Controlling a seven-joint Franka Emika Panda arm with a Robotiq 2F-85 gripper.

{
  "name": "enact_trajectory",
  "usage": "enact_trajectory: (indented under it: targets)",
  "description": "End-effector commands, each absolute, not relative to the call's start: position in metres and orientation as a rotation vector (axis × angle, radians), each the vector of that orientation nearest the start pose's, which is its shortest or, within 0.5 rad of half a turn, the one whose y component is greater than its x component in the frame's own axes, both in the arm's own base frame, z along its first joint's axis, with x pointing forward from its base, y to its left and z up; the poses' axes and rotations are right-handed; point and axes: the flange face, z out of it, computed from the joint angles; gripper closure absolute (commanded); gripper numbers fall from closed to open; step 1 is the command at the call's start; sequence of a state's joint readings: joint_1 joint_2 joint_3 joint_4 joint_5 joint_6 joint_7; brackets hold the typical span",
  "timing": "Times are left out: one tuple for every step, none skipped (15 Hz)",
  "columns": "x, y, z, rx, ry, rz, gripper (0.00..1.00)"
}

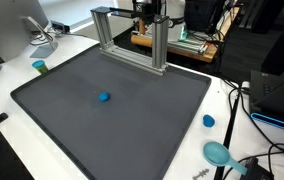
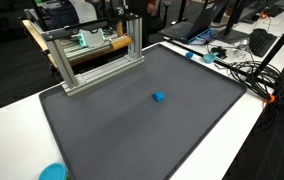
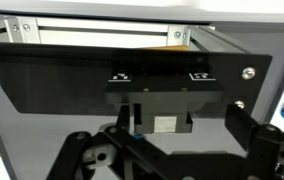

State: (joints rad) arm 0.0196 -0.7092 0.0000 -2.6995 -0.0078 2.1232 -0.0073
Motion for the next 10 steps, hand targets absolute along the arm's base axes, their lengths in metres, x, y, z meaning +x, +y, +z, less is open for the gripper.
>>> enact_trajectory:
  targets:
    - [0.344,0.009,0.444,-3.163,-0.007,-0.222,0.20]
    - [0.345,0.008,0.444,-3.167,-0.002,-0.219,0.19]
    - [0.345,0.007,0.444,-3.171,0.003,-0.215,0.21]
    - [0.344,0.004,0.445,-3.175,0.002,-0.216,0.28]
    - [0.343,0.002,0.446,-3.176,0.004,-0.221,0.24]
    - [0.342,0.000,0.447,-3.177,-0.001,-0.222,0.26]
    - [0.341,-0.001,0.447,-3.176,-0.016,-0.224,0.24]
    - [0.340,-0.002,0.445,-3.179,-0.030,-0.224,0.23]
    - [0.339,-0.001,0.443,-3.184,-0.043,-0.216,0.22]
    - [0.339,0.000,0.442,-3.185,-0.056,-0.208,0.23]
